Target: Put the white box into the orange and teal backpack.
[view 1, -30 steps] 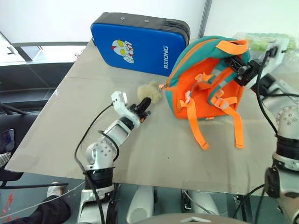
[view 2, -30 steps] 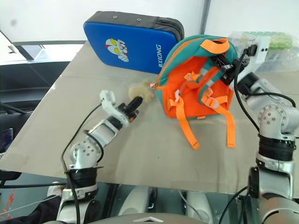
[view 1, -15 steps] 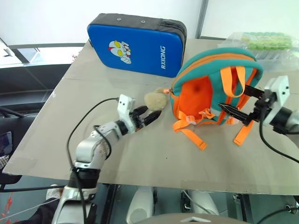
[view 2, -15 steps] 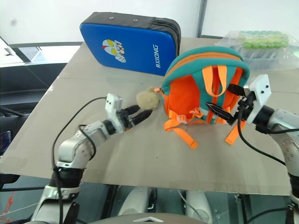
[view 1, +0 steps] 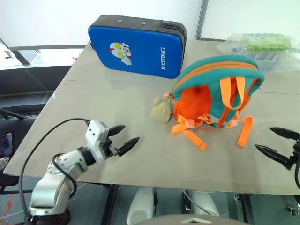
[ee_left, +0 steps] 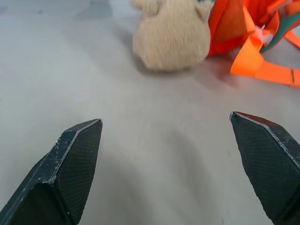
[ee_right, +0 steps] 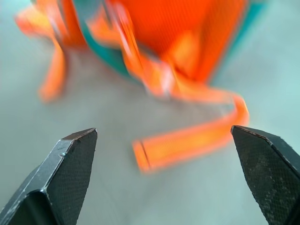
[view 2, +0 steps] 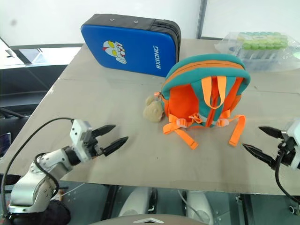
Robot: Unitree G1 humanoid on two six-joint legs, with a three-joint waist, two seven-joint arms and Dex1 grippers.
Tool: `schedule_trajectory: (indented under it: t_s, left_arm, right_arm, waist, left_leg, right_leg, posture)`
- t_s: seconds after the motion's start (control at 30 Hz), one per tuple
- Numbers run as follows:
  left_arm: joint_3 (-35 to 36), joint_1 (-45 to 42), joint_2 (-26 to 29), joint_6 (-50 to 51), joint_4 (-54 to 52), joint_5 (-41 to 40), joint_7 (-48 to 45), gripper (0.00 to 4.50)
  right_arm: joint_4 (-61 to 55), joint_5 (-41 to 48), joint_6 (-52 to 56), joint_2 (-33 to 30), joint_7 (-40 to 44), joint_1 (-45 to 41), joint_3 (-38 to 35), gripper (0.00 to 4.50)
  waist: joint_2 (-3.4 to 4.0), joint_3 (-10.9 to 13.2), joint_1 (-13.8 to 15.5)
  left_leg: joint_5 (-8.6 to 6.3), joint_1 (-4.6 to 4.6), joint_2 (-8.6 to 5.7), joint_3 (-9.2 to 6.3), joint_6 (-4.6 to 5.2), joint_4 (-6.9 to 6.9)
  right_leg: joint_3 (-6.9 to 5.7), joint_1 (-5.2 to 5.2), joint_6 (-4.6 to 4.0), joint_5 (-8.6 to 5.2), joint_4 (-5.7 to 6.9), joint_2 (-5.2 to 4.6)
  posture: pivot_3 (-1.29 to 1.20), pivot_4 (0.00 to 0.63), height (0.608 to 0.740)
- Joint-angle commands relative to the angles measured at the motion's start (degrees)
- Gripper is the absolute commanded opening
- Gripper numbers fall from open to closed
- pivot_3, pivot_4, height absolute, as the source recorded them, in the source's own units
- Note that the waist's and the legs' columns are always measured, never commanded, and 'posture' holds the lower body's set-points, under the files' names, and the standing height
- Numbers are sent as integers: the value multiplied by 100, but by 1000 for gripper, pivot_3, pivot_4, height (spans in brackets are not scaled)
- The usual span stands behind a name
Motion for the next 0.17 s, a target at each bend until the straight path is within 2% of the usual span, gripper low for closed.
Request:
schedule_trajectory:
  t_s: [0.03,0.17]
  left_arm:
    - [435,244,76,-10,-393,-235,-42,4466]
    - [611,424,113,35,-457,-307,-72,4466]
  right_arm:
    - [553,-295,-630,83,138,48,-128,4500]
    - [1179,-432,-1019,135,248,79,-170,4500]
  waist:
    - [1,-1,0]
    - [1,-1,-3]
  left_leg:
    - [0,2,0,2,0,0]
    - [0,6,2,12,0,-1]
  right_leg:
    - [0,0,-3,-2,1,1]
    - [1,0,-3,-2,2,4]
  posture:
    - [0,150,740]
    - [0,150,740]
